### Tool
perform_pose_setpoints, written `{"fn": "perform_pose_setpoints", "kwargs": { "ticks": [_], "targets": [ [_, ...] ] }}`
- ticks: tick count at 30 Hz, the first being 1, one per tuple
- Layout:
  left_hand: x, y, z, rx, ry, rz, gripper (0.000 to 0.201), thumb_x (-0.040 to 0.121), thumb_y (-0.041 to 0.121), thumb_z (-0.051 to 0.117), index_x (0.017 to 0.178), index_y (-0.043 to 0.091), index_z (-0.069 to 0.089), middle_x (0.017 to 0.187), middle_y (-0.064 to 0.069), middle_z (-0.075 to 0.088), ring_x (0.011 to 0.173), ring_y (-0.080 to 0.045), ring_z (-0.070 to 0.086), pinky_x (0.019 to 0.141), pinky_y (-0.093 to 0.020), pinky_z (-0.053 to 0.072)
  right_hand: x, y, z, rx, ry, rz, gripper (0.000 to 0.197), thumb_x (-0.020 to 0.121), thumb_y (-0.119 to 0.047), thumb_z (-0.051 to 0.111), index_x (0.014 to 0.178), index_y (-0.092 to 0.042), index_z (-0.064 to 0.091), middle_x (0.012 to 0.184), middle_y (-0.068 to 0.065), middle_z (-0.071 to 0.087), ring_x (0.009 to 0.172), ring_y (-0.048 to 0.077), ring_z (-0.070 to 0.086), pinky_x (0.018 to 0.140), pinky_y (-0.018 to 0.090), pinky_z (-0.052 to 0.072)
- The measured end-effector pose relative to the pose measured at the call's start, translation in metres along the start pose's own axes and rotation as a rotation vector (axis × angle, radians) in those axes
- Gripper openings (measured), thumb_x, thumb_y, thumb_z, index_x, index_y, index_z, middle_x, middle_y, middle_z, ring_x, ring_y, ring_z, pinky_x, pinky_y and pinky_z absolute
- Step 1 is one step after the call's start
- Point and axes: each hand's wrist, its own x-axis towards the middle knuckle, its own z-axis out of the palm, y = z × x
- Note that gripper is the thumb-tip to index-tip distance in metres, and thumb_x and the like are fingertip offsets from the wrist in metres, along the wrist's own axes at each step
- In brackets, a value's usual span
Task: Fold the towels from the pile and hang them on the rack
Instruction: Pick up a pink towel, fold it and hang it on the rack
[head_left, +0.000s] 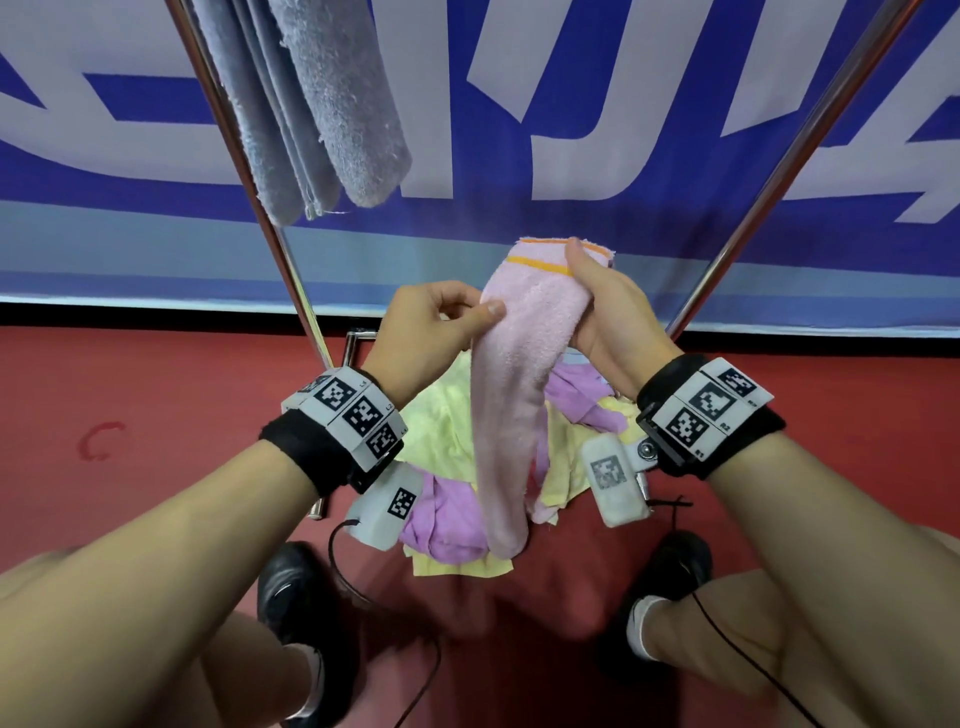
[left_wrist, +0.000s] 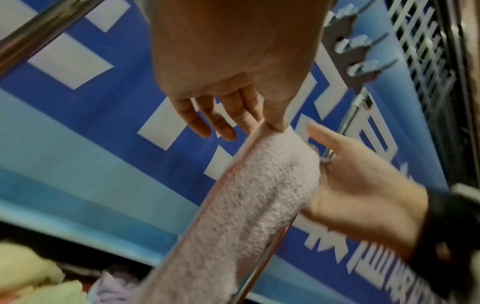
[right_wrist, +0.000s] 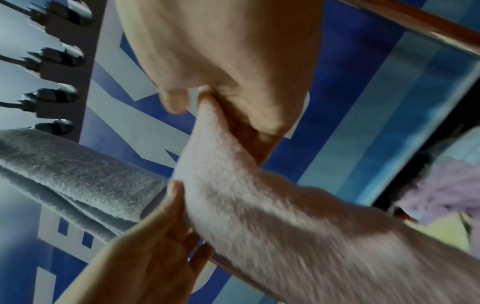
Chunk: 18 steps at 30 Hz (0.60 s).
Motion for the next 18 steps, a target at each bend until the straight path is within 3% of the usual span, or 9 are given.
{"fn": "perform_pose_setpoints", "kwargs": {
  "ticks": [3, 5, 7, 9, 12, 13, 16, 18],
  "targets": [
    [0.002, 0.009, -0.005, -0.205, 0.04, -0.016, 0.014, 0.091, 0.018, 0.073, 0.084, 0.006, 0.072, 0.077, -0.008, 0.065, 0.071, -0.016, 0.057, 0.069, -0.029, 0.051, -0.003, 0.023, 0.004, 0.063, -0.129, 0.074, 0.067, 0.09, -0.043, 0.073, 0.139, 0.001, 0.057, 0.135, 0.025, 0.064, 0.129, 0.034, 0.061, 0.114, 0.048, 0.045],
    [0.005, 0.015, -0.012, -0.25, 0.077, -0.022, 0.014, 0.091, 0.022, 0.074, 0.081, 0.011, 0.072, 0.075, -0.004, 0.065, 0.07, -0.015, 0.057, 0.065, -0.03, 0.05, -0.005, 0.04, 0.009, -0.078, -0.108, 0.045, 0.064, 0.08, -0.035, 0.083, 0.129, 0.001, 0.063, 0.127, 0.022, 0.069, 0.124, 0.034, 0.065, 0.114, 0.056, 0.044],
    [0.005, 0.015, -0.018, -0.23, 0.105, -0.058, 0.02, 0.089, 0.031, 0.075, 0.081, 0.013, 0.07, 0.072, -0.002, 0.061, 0.065, -0.016, 0.056, 0.058, -0.027, 0.047, -0.006, 0.047, 0.013, -0.233, -0.066, -0.057, 0.055, 0.076, -0.036, 0.083, 0.118, -0.002, 0.07, 0.118, 0.021, 0.073, 0.117, 0.038, 0.068, 0.105, 0.064, 0.048],
    [0.003, 0.011, -0.021, -0.25, -0.005, -0.124, 0.027, 0.088, 0.037, 0.075, 0.087, 0.012, 0.067, 0.073, 0.0, 0.06, 0.063, -0.016, 0.058, 0.056, -0.027, 0.048, -0.004, 0.043, 0.015, -0.248, -0.013, -0.134, 0.051, 0.076, -0.04, 0.082, 0.111, -0.004, 0.072, 0.114, 0.022, 0.074, 0.114, 0.042, 0.068, 0.1, 0.068, 0.05],
    [-0.003, 0.002, -0.015, -0.187, -0.332, -0.209, 0.028, 0.087, 0.024, 0.077, 0.107, 0.007, 0.07, 0.101, -0.005, 0.077, 0.093, -0.021, 0.073, 0.08, -0.032, 0.059, -0.002, 0.028, 0.014, -0.23, 0.06, -0.204, 0.037, 0.08, -0.037, 0.079, 0.104, -0.009, 0.074, 0.111, 0.018, 0.076, 0.11, 0.038, 0.071, 0.097, 0.058, 0.056],
    [-0.006, -0.001, -0.011, -0.139, -0.361, -0.198, 0.026, 0.087, 0.019, 0.077, 0.109, 0.007, 0.071, 0.104, -0.008, 0.077, 0.096, -0.02, 0.074, 0.082, -0.03, 0.059, -0.001, 0.024, 0.013, -0.253, 0.09, -0.224, 0.033, 0.08, -0.039, 0.079, 0.099, -0.012, 0.076, 0.111, 0.016, 0.076, 0.108, 0.035, 0.072, 0.093, 0.055, 0.058],
    [-0.009, -0.007, -0.005, -0.087, -0.19, -0.151, 0.025, 0.084, 0.014, 0.08, 0.102, -0.001, 0.071, 0.095, -0.015, 0.076, 0.082, -0.018, 0.071, 0.07, -0.027, 0.059, 0.001, 0.014, 0.009, -0.304, 0.166, -0.304, 0.03, 0.075, -0.047, 0.079, 0.088, -0.02, 0.08, 0.116, 0.01, 0.074, 0.108, 0.027, 0.072, 0.093, 0.054, 0.059],
    [-0.008, -0.013, -0.005, -0.081, -0.014, -0.166, 0.026, 0.08, 0.016, 0.084, 0.089, -0.003, 0.069, 0.081, -0.014, 0.071, 0.073, -0.019, 0.069, 0.067, -0.031, 0.06, 0.002, 0.011, 0.009, -0.316, 0.184, -0.338, 0.031, 0.077, -0.047, 0.078, 0.093, -0.02, 0.08, 0.116, 0.005, 0.074, 0.111, 0.025, 0.071, 0.094, 0.055, 0.058]
  ]
}}
